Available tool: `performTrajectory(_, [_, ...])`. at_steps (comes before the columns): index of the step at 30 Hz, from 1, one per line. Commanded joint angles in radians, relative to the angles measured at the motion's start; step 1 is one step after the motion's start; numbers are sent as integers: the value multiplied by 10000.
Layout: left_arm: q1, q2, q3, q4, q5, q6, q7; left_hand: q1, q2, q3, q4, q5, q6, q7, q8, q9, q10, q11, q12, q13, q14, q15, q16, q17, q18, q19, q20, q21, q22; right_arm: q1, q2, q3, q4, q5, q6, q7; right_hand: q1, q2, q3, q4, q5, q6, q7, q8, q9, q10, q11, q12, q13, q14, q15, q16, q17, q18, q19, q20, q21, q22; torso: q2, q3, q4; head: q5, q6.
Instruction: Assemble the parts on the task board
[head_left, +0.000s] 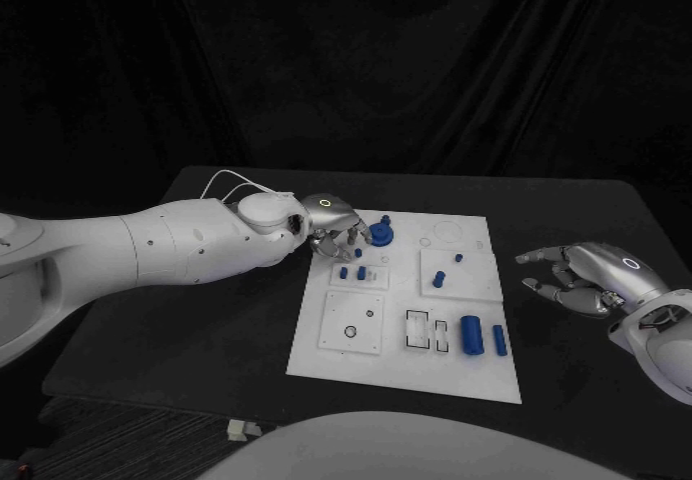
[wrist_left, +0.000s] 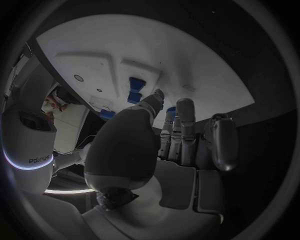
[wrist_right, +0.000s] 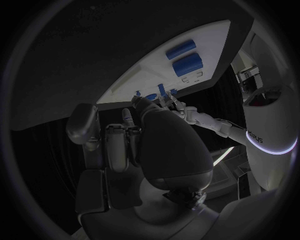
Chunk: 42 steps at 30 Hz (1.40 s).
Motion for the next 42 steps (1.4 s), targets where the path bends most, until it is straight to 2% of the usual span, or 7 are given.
performTrajectory(1, [0,-60,9,-87,-3,-809,285,30,60,-23,43,-29,16,-48,54,-13,-45,-19,-21,21,-92,19,-45,-19,128,-71,-14,-36,1861,-25,-25,6,14,-50,-35,-161,71,-34,62,-24,44,77,28,-60,-14,298,65,-42,1673,830,37,-39,1805,100,-64,-3,-51,1349,4,-3,0,36,2])
performTrajectory(15, [456,-1175,11,-180,324,-1996,631,563,-124,254,127,-38,1006,-63,358,-24,36,-252,89,314,-919,-35,-780,-914,363,-836,45,-1358,1511,756,-393,10,530,-50,-851,746,66,-165,217,43,-125,266,138,-56,-38,-199,148,-612,1152,783,94,-233,1647,110,-72,30,-164,1327,3,-15,-1,119,2])
performTrajectory(20, [764,-1338,10,-267,3442,-2638,1470,593,-242,221,522,35,1204,225,314,-111,-817,32,-15,653,-2247,281,-1584,-1165,776,-2773,269,-4238,774,1508,-283,10,555,-50,-212,477,269,-555,847,315,-246,246,99,-205,-139,-3940,221,-5247,-2485,776,143,-313,1587,114,-45,86,-185,1336,1,-16,0,82,2])
performTrajectory(25, [891,-1357,9,-203,7755,-1991,2922,319,241,-295,557,1799,1635,1364,558,-24,-2804,588,612,1216,-5370,1463,-2634,-1160,757,-7089,862,-8814,-251,1984,77,10,422,-50,859,-303,139,-806,1149,594,-436,588,151,-84,-105,-5168,333,-8449,-5039,565,240,-1125,914,222,-282,156,-996,1157,5,-15,11,-49,2])
performTrajectory(33, [837,-1288,5,396,13548,780,5165,-704,1346,-1697,1777,3350,819,1215,267,-267,-4976,1075,1169,730,-8462,1569,-5704,-2851,675,-10244,934,-11840,-1835,2169,809,10,-202,-50,2053,-616,-58,-912,1092,524,-919,993,155,-63,58,-5661,1134,-12356,-8668,430,874,-1485,564,278,-451,689,-1718,1042,57,-106,227,-212,2])
performTrajectory(39, [605,-1228,4,645,15687,2461,5722,-1644,1979,-2841,1866,2777,-3611,991,-180,-1830,-8072,358,-473,-1601,-11344,1349,-9916,-5291,905,-11945,904,-12599,-3554,2031,1193,9,-651,-50,2375,-573,-122,-850,647,268,-1464,859,85,-205,51,-6366,1248,-13095,-9560,285,809,-1702,347,365,-601,689,-2142,974,70,-174,323,-340,2])
performTrajectory(42, [420,-1302,4,903,16258,2837,5914,-2039,2276,-3667,1859,2289,-5189,402,-347,-2443,-9501,-522,-1242,-2728,-12076,706,-10802,-5974,859,-14082,1086,-12862,-8942,1888,1279,9,-767,-50,2461,-554,-167,-807,477,213,-1640,844,109,-226,44,-6507,1276,-13249,-9848,287,789,-1700,328,355,-567,673,-2101,991,95,-198,390,-454,2])
